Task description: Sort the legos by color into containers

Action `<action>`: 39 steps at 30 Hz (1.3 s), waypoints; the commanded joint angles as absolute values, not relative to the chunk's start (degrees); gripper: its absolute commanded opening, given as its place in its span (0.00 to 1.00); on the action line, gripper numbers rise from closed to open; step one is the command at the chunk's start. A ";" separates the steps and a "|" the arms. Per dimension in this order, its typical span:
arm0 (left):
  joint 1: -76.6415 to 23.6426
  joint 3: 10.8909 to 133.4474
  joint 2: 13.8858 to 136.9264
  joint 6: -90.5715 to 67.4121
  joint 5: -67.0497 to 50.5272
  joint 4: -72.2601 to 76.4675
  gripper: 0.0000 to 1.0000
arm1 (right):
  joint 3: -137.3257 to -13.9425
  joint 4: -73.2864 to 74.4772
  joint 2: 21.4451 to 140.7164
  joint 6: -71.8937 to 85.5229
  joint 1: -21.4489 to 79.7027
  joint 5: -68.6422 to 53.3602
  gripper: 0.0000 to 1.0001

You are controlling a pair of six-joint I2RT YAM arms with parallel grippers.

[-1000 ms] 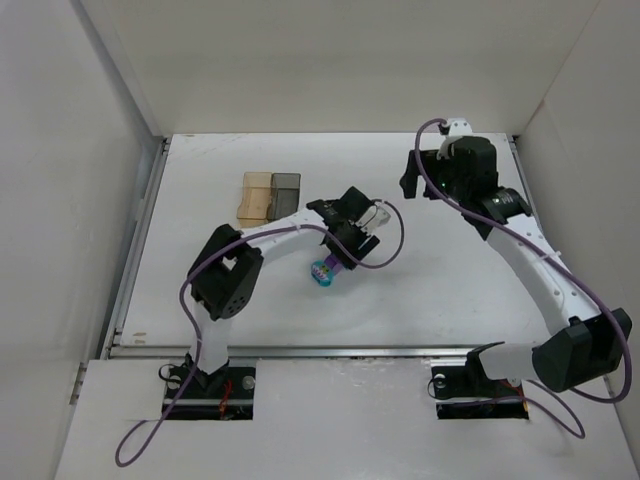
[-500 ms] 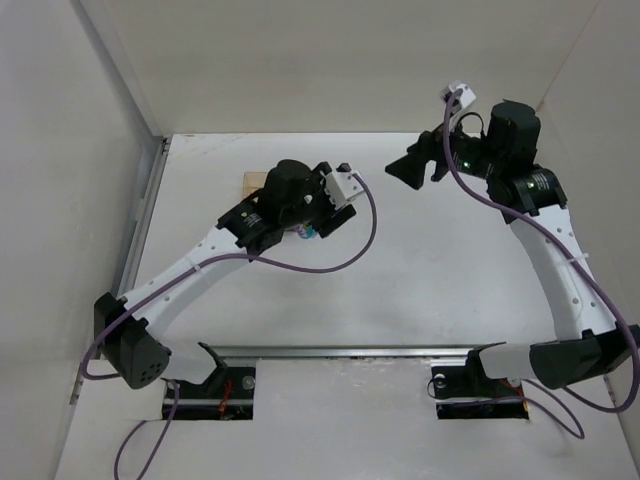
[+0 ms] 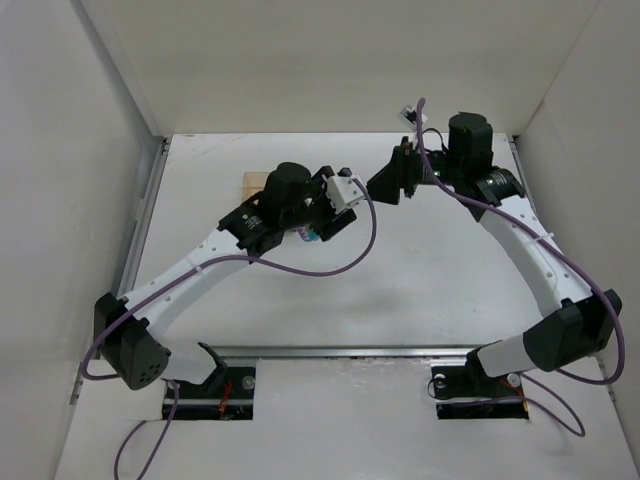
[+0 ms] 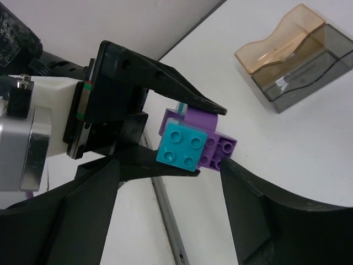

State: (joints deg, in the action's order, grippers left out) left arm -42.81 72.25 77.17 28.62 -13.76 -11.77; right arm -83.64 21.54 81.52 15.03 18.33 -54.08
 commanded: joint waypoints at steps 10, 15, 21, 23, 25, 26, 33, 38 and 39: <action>-43.07 74.88 77.43 27.25 -14.85 -8.09 0.00 | -86.84 15.12 85.60 19.25 21.44 -54.59 0.67; -43.07 74.88 77.43 26.72 -14.85 -7.38 0.00 | -86.31 15.64 86.22 19.25 21.45 -55.10 0.57; -43.07 74.88 78.48 25.32 -11.35 -6.33 0.00 | -86.31 15.12 86.75 19.25 22.68 -55.63 0.51; -43.07 76.55 79.27 24.18 -10.81 -7.29 0.00 | -86.31 15.73 86.75 19.25 22.68 -55.63 0.48; -43.07 77.25 79.80 23.38 -10.81 -7.82 0.00 | -86.31 15.73 87.27 19.25 22.68 -56.24 0.41; -43.07 77.26 79.80 22.60 -10.81 -7.82 0.00 | -86.31 15.21 87.28 19.25 23.20 -56.77 0.36; -44.30 76.73 79.89 22.07 -10.99 -8.78 0.00 | -85.78 15.37 86.75 19.78 23.20 -53.37 0.00; -43.77 74.45 79.89 19.34 -9.32 -13.35 0.00 | -85.17 15.38 85.70 23.20 21.71 -45.37 0.00; -43.07 72.36 79.89 18.81 -9.32 -13.36 0.00 | -85.17 14.86 85.69 23.81 20.93 -43.61 0.00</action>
State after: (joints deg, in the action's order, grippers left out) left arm -43.53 73.65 80.49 21.87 -9.30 -11.79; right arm -83.94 18.22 87.46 22.04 21.96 -49.74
